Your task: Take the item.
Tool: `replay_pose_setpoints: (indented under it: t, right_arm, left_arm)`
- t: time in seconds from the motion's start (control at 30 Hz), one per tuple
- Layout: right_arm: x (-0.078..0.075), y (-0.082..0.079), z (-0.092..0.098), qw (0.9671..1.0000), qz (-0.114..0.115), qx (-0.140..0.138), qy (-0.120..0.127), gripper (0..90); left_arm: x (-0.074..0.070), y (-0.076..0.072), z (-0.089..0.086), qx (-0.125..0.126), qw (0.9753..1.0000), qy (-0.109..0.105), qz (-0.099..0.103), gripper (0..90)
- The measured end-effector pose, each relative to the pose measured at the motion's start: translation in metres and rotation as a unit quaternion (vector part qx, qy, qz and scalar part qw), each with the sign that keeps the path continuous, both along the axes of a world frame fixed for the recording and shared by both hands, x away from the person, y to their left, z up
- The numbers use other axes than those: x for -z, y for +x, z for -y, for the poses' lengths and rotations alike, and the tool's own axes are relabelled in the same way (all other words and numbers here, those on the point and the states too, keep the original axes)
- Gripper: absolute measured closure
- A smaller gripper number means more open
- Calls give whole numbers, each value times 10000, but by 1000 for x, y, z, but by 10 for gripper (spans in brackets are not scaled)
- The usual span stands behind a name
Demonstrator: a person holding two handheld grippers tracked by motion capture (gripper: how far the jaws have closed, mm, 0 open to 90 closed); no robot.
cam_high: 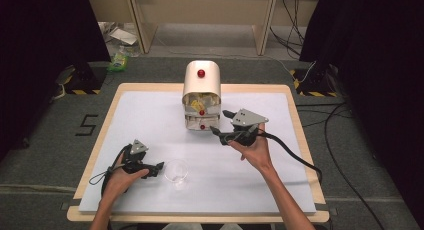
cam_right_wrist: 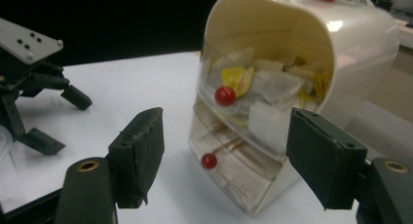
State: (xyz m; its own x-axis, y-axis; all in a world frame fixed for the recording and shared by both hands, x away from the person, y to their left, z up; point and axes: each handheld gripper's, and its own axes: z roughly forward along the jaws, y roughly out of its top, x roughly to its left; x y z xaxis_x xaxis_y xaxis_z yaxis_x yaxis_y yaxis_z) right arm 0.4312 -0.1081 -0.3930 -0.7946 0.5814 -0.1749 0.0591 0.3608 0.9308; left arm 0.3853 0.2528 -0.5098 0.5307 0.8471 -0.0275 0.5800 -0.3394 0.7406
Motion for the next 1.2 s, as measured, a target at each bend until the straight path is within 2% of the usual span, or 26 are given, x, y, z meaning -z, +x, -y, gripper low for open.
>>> replay_pose_setpoints:
  t: [0.2, 0.23, 0.5, 0.8, 0.9, 1.2]
  right_arm:
    - [-6, 9, -14, 9999, 93, -101, -88, 327]
    - [-6, 12, -19, 9997, 130, -109, -171, 329]
    - [-9, 30, -32, 9995, 220, -57, -231, 334]
    - [-6, 44, -39, 9994, 147, -25, -306, 336]
    - [-2, 49, -42, 9991, 87, -61, -412, 333]
    - [-3, 45, -42, 9988, 2, -154, -471, 312]
  left_arm:
    - [0, 0, 0, -3, 10000, -6, 1, 31]
    - [0, 0, 0, -3, 10000, -8, 1, 31]
    - [0, 0, 0, -3, 10000, -10, 0, 31]
    - [0, 0, 0, -4, 10000, -9, -1, 31]
    - [0, 0, 0, -6, 10000, -14, 1, 32]
    - [0, 0, 0, -3, 10000, -7, 1, 31]
